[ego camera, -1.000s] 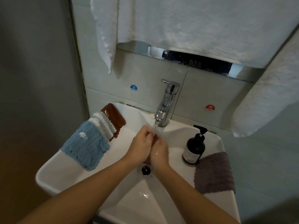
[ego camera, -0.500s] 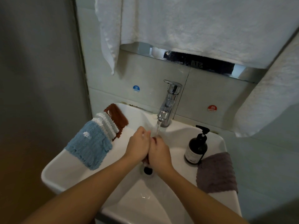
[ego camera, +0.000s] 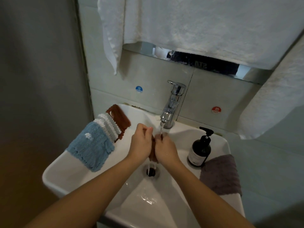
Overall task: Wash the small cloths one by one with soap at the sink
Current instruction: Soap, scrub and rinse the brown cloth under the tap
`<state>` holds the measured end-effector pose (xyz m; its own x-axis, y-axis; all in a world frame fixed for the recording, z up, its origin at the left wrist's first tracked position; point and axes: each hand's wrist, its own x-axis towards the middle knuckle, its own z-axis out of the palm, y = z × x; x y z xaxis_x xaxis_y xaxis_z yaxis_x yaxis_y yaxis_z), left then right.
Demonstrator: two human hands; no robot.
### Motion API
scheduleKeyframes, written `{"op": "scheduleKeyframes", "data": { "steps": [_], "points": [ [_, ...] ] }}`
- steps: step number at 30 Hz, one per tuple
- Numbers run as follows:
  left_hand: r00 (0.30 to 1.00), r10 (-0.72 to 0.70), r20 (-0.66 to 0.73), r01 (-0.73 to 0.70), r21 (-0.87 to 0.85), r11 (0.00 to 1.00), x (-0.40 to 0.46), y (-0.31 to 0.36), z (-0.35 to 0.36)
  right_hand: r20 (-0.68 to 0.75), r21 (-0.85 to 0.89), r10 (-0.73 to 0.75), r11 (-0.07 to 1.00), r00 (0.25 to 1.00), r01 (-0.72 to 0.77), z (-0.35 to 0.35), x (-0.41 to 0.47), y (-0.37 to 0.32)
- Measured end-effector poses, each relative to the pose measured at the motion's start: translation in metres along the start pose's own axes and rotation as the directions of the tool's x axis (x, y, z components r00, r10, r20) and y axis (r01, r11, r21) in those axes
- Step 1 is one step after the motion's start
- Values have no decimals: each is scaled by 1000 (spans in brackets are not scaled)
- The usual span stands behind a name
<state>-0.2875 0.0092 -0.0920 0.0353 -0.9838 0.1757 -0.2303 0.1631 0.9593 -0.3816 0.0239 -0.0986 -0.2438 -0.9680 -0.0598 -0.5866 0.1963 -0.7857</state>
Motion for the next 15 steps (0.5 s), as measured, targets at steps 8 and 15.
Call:
{"op": "scheduleKeyframes", "data": {
  "steps": [8, 15],
  "points": [
    [941, -169, 293, 236, -211, 949, 7, 0, -16, 60, 286, 5, 958, 998, -22, -18, -10, 4],
    [905, 0, 426, -92, 194, 977, 13, -20, -18, 83, 288, -95, 955, 992, 67, -25, -8, 20]
  ]
}}
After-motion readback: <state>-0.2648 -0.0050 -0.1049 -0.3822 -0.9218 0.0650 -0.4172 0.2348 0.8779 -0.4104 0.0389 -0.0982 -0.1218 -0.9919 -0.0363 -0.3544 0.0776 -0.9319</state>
